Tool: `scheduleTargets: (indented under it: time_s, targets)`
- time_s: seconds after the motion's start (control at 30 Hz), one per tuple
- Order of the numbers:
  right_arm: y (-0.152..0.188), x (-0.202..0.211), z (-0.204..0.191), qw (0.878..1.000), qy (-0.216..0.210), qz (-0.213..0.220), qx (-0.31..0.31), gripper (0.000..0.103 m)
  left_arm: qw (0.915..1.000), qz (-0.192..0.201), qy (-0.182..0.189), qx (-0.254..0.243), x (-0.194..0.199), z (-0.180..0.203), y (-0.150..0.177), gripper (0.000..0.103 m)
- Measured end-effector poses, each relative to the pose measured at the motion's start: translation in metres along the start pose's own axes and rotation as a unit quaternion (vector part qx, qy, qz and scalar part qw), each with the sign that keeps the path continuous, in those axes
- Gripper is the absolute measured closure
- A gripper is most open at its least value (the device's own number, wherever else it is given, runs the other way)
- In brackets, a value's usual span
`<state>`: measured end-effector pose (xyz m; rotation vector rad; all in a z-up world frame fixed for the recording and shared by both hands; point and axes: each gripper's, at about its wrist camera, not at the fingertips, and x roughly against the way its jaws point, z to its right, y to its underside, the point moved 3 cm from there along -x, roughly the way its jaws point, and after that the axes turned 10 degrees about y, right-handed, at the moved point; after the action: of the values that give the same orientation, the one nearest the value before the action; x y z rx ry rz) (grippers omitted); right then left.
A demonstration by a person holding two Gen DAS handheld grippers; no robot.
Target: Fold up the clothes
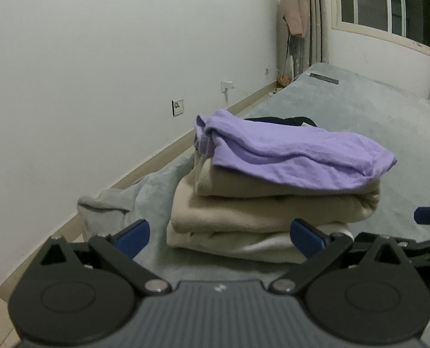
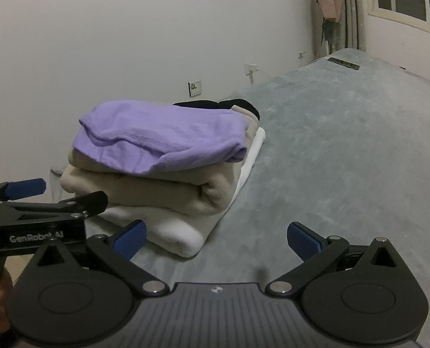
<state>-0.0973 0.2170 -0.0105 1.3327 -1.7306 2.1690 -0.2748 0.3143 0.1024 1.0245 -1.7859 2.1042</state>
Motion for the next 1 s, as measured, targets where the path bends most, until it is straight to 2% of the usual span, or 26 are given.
scheduleTargets:
  time_s: [1.0]
  targets:
    - [0.004,-0.003,0.0,1.0,0.01,-0.012,-0.006,0.0,0.9995,-0.015,-0.028,0.006,-0.015,-0.002,-0.002,0.0]
